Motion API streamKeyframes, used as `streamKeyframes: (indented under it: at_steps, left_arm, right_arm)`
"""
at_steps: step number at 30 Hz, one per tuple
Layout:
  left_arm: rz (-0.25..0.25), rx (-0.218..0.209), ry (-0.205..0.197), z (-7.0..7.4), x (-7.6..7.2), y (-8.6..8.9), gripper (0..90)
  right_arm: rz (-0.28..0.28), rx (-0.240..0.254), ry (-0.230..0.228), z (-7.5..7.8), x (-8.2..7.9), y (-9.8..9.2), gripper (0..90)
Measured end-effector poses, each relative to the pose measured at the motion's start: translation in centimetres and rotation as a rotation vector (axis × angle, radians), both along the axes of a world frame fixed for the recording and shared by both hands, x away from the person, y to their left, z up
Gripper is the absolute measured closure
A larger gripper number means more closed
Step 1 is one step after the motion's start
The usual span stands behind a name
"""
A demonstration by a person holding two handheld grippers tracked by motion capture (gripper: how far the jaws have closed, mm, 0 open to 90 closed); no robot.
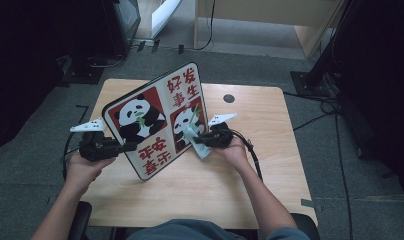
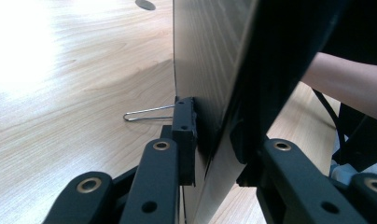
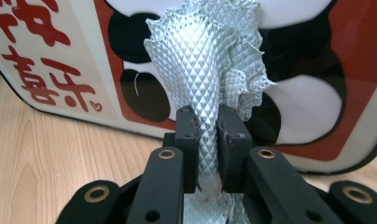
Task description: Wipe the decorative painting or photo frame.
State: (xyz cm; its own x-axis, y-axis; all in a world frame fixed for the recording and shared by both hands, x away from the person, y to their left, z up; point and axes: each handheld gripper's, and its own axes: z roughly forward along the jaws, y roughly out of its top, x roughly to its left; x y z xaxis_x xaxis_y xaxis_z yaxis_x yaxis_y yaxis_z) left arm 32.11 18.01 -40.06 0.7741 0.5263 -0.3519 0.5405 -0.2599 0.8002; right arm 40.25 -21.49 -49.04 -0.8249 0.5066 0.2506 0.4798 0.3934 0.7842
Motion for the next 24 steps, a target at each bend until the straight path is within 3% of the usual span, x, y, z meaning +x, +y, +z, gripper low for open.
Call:
streamKeyframes:
  at_steps: [5, 9, 11, 16, 24]
  left_arm:
    - [0.001, -0.006, -0.007, 0.0, -0.1, 0.1, 73.4]
    - [0.006, -0.017, -0.004, 0.0, -0.1, 0.2, 69.1]
    - [0.015, -0.001, 0.002, 0.0, -0.1, 0.2, 63.9]
    - [0.028, -0.018, 0.002, 0.0, -0.2, 0.4, 57.4]
    - [0.036, -0.020, 0.002, 0.0, -0.4, 0.3, 52.5]
  right_arm:
    - [0.002, 0.017, 0.030, 0.0, -0.1, -0.1, 81.4]
    - [0.001, 0.052, 0.002, 1.3, -0.4, -0.4, 81.4]
    - [0.001, 0.061, -0.023, 2.3, -0.5, -0.4, 81.4]
    - [-0.002, 0.106, -0.068, 5.3, -0.4, 0.0, 81.4]
    - [0.036, 0.100, -0.152, 10.7, 0.5, 1.8, 81.4]
